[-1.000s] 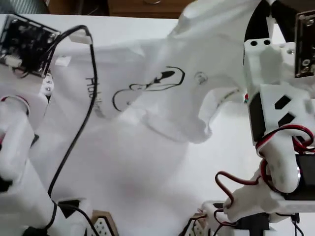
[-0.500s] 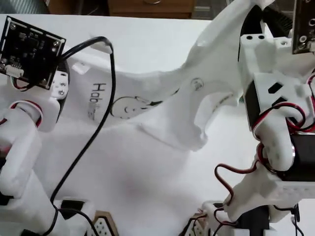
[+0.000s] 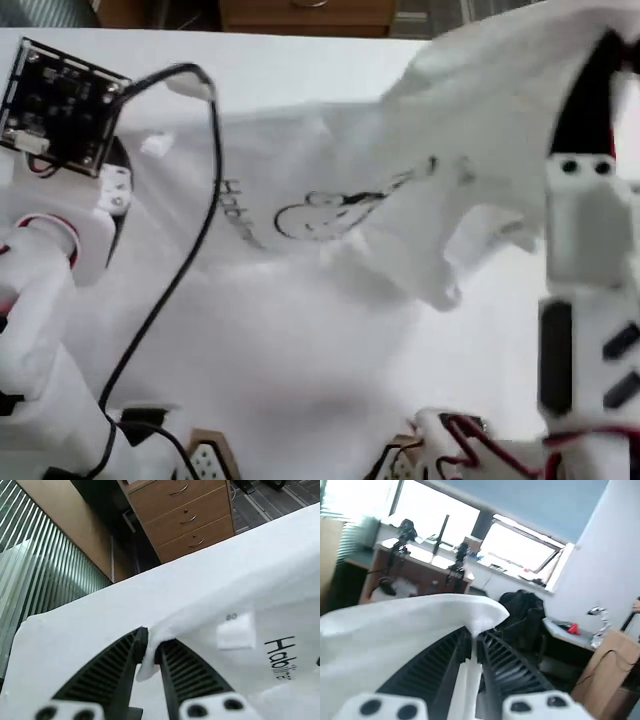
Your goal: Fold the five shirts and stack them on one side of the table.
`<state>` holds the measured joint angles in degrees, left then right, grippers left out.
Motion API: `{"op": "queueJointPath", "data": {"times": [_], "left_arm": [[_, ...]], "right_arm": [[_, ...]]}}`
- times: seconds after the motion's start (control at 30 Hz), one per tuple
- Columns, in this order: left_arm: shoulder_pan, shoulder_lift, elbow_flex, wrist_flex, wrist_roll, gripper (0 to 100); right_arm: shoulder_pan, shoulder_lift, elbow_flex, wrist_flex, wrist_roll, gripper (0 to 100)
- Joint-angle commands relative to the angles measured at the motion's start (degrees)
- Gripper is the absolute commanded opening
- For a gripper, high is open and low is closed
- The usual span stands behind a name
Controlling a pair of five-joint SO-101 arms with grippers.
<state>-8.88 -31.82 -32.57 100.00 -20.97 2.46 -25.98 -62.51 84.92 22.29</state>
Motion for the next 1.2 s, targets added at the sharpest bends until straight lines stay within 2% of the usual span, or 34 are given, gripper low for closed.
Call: {"op": "queueJointPath", "data": {"times": [0.0, 0.47, 0.9, 1.17], "left_arm": [[-3.3, -0.6, -1.7, 0.4, 0.2, 3], [-3.2, -9.9, -0.9, 2.2, 0.5, 3], [-3.3, -26.3, 22.5, -0.7, 0.1, 3], [-3.3, -31.0, 24.7, -0.1, 0.1, 3]], "right_arm": [[1.9, -1.8, -1.3, -0.7, 0.5, 2.0], [1.5, -6.2, -1.0, 4.8, 0.3, 2.0], [1.5, -12.0, -0.8, 10.3, 0.2, 2.0], [1.5, -13.2, -1.4, 11.6, 0.0, 2.0]]}}
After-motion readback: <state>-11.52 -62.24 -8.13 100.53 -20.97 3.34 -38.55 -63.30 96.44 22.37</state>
